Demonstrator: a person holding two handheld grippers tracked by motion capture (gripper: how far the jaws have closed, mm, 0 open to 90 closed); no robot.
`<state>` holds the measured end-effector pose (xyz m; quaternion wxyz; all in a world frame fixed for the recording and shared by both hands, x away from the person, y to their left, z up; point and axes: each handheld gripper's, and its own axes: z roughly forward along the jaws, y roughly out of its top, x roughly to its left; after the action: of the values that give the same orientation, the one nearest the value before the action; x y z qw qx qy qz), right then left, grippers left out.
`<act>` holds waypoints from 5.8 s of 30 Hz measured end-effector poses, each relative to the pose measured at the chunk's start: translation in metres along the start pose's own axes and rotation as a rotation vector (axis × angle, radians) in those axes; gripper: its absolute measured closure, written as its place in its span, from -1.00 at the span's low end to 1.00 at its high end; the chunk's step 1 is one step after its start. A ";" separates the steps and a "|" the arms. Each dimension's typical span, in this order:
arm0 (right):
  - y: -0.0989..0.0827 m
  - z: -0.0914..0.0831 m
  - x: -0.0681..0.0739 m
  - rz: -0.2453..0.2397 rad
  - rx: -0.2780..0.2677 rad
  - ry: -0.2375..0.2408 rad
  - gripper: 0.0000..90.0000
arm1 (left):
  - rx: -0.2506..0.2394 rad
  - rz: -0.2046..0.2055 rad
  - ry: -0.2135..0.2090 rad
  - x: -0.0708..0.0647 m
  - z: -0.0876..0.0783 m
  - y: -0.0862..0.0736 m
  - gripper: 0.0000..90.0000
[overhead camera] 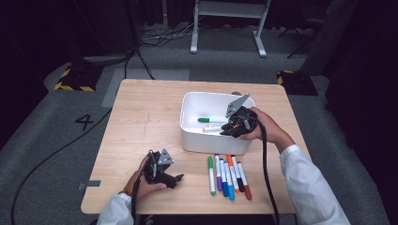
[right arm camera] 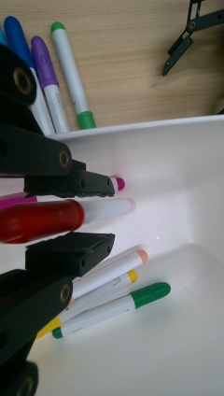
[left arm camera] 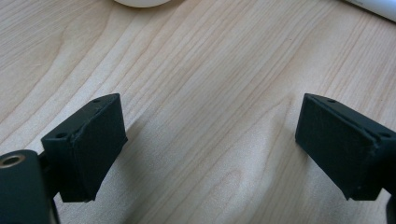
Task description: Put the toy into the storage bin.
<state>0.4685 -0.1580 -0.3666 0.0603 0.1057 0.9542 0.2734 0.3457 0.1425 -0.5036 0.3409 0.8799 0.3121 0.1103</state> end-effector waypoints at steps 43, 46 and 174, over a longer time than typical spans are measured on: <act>-0.140 -0.072 0.075 0.219 -0.326 -0.377 -0.39 | 0.000 -0.005 0.003 -0.001 0.000 0.000 -0.80; -0.156 -0.056 0.086 0.229 -0.303 -0.347 -0.39 | -0.002 -0.003 0.003 -0.001 0.000 0.000 -0.80; -0.043 -0.068 0.027 0.064 -0.371 -0.210 0.64 | -0.003 -0.006 0.003 -0.001 0.000 -0.001 -0.80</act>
<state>0.4231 -0.2218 -0.3337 0.1689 0.1508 0.8723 0.4335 0.3447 0.1426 -0.5038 0.3420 0.8782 0.3154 0.1112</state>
